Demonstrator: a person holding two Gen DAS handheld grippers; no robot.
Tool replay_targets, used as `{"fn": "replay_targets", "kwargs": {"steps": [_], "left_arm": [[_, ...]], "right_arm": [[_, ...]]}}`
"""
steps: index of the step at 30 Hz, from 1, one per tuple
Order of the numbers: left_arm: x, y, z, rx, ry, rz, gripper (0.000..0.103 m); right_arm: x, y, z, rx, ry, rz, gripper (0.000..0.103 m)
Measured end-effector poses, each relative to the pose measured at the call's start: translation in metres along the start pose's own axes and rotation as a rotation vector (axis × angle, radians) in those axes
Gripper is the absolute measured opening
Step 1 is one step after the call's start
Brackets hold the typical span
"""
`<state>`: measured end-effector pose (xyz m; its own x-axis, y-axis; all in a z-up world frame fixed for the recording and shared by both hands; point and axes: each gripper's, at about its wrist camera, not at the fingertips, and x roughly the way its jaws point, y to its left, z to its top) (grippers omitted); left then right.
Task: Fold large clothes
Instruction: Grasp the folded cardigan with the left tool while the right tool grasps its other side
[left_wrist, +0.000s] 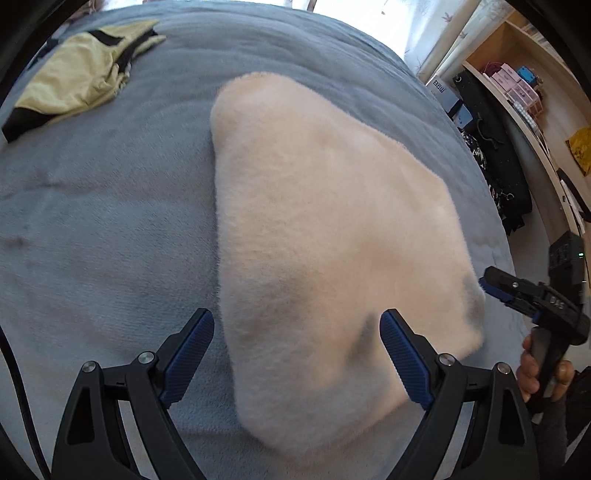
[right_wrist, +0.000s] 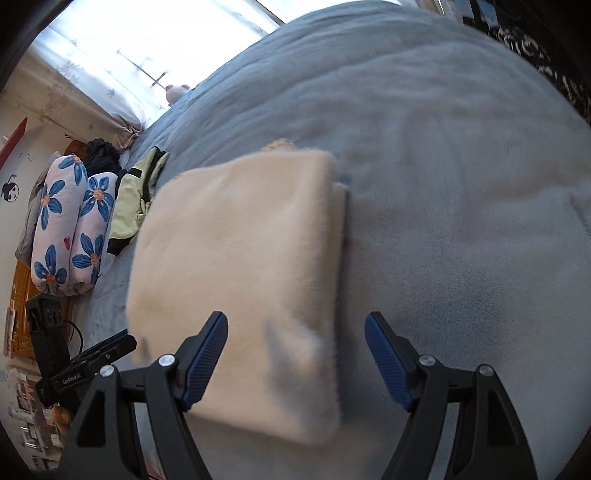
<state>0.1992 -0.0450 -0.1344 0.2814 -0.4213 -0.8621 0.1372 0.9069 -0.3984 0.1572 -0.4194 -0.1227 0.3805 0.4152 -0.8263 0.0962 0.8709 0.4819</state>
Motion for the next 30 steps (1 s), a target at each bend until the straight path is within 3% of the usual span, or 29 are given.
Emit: {"fn": "replay_targets", "kwargs": {"steps": [4, 8, 10, 14, 18, 22, 26, 30], "left_arm": [[0.022, 0.010, 0.004, -0.034, 0.040, -0.059, 0.092], [0.043, 0.020, 0.008, -0.066, 0.069, -0.120, 0.103], [0.055, 0.022, 0.011, -0.075, 0.090, -0.155, 0.103], [0.076, 0.023, 0.015, -0.084, 0.113, -0.207, 0.103], [0.083, 0.016, 0.017, -0.066, 0.113, -0.197, 0.103], [0.082, 0.003, 0.022, -0.032, 0.090, -0.164, 0.099], [0.068, -0.009, 0.024, 0.027, 0.048, -0.112, 0.083], [0.046, -0.012, 0.025, 0.064, -0.001, -0.087, 0.069]], "right_arm": [[0.032, -0.018, 0.006, 0.054, 0.066, 0.119, 0.077], [0.064, -0.021, 0.010, 0.068, 0.122, 0.244, 0.077], [0.082, -0.020, 0.011, 0.074, 0.142, 0.291, 0.080], [0.092, -0.014, 0.014, 0.058, 0.136, 0.315, 0.086], [0.090, -0.010, 0.015, 0.041, 0.121, 0.306, 0.084], [0.083, 0.000, 0.012, 0.015, 0.096, 0.289, 0.069], [0.064, 0.018, 0.009, -0.033, 0.050, 0.263, 0.047], [0.045, 0.042, 0.006, -0.074, 0.005, 0.247, 0.043]]}}
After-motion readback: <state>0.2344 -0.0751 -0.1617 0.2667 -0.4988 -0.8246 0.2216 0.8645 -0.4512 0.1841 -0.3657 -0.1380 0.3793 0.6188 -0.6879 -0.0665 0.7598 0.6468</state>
